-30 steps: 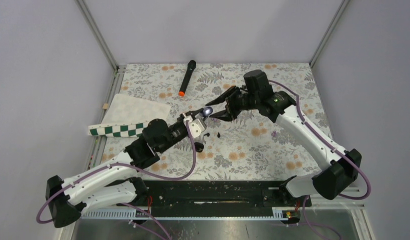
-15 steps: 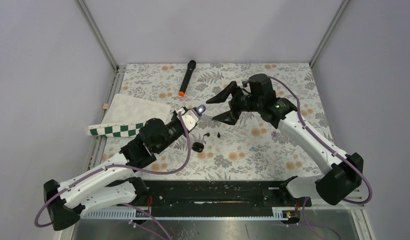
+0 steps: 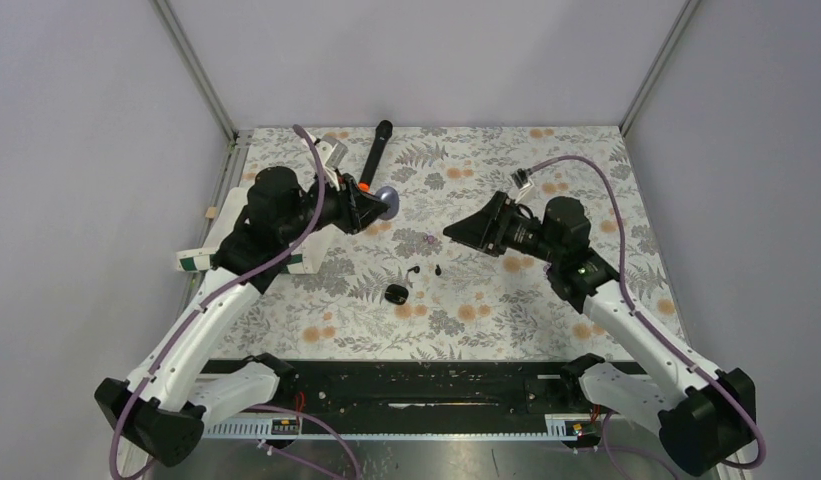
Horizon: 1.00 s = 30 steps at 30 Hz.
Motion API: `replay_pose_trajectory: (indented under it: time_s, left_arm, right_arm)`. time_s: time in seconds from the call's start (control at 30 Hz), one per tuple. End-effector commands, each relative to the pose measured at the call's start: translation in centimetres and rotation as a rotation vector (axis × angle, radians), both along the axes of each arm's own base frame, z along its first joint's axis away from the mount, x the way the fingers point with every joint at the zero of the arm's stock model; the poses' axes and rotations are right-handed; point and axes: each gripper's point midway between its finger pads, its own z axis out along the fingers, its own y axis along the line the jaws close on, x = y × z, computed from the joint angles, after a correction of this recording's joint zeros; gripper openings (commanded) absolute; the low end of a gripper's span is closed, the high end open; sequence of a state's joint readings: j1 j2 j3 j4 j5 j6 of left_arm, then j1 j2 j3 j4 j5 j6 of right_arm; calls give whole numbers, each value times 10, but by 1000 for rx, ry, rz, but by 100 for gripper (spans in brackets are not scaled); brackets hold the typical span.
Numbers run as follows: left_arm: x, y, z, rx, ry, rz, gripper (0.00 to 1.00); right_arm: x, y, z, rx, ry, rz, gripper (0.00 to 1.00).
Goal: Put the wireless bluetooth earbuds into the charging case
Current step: Open the charging case at the center of the board.
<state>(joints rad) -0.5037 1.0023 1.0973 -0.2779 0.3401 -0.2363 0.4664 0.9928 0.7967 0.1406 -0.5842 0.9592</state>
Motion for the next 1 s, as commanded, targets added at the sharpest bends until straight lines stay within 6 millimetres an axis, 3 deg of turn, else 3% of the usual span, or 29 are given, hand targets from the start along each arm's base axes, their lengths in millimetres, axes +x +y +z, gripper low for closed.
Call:
replay_pose_trajectory:
  time_s: [0.0, 0.13, 0.3, 0.53, 0.63, 0.97]
  left_arm:
    - [-44, -31, 25, -245, 250, -290, 0]
    - [-48, -35, 34, -378, 332, -366, 0]
    - [-45, -33, 37, -441, 341, -374, 0]
    - [-41, -34, 40, -510, 343, -375, 0]
    - [-39, -34, 40, -536, 348, -377, 0]
    - [-36, -36, 40, -555, 357, -379, 0]
  right_arm:
    - [7, 9, 30, 129, -259, 39, 68]
    - [5, 15, 52, 344, -312, 87, 67]
    - [9, 19, 68, 499, -326, 139, 75]
    - [14, 25, 70, 442, -330, 149, 76]
    - [7, 27, 79, 457, -347, 181, 76]
    - [-6, 50, 84, 420, -347, 263, 71]
